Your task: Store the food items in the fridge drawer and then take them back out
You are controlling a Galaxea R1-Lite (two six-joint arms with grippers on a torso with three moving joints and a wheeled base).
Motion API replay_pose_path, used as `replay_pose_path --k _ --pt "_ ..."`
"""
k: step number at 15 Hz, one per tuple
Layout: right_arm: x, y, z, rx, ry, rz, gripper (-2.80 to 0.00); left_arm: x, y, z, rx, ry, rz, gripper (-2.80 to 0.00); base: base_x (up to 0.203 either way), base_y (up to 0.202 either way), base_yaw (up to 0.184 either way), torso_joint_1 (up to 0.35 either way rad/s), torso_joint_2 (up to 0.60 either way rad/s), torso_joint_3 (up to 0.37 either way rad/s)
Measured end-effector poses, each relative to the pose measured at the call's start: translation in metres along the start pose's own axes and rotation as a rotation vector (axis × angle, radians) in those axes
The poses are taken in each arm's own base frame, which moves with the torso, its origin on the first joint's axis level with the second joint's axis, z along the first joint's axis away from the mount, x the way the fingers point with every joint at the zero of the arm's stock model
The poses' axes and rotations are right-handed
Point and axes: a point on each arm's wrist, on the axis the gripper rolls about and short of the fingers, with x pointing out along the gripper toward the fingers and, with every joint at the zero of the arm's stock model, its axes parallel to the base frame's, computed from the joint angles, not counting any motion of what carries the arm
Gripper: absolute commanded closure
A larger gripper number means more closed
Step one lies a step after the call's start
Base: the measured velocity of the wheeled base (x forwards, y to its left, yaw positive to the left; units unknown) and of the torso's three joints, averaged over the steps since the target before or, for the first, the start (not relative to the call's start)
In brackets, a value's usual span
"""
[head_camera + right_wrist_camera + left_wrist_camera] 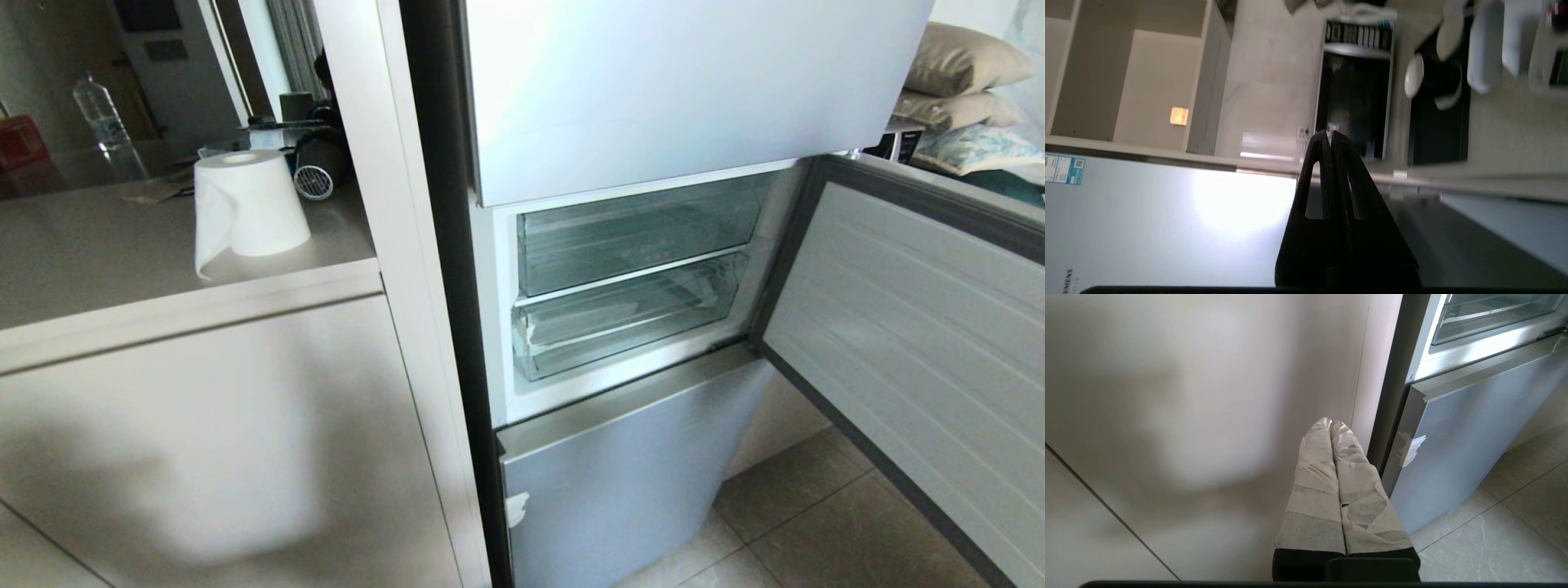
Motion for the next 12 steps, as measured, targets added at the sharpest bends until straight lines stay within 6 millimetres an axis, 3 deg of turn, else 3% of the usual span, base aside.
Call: replay_pose_path --k 2,5,12 --pt "0.007 -0.021 -0.013 0.080 0.088 -0.029 0.00 0.000 0.000 0.000 0.000 0.000 0.000 0.00 0.000 0.000 0.000 0.000 0.00 0.000" --pt "0.027 -0.040 -0.052 0.176 0.279 -0.056 0.00 0.000 0.000 0.000 0.000 0.000 0.000 0.00 0.000 0.000 0.000 0.000 0.00 0.000" --pt "0.067 -0.041 -0.161 0.250 0.672 -0.068 0.00 0.000 0.000 0.000 0.000 0.000 0.000 0.00 0.000 0.000 0.000 0.000 0.00 0.000"
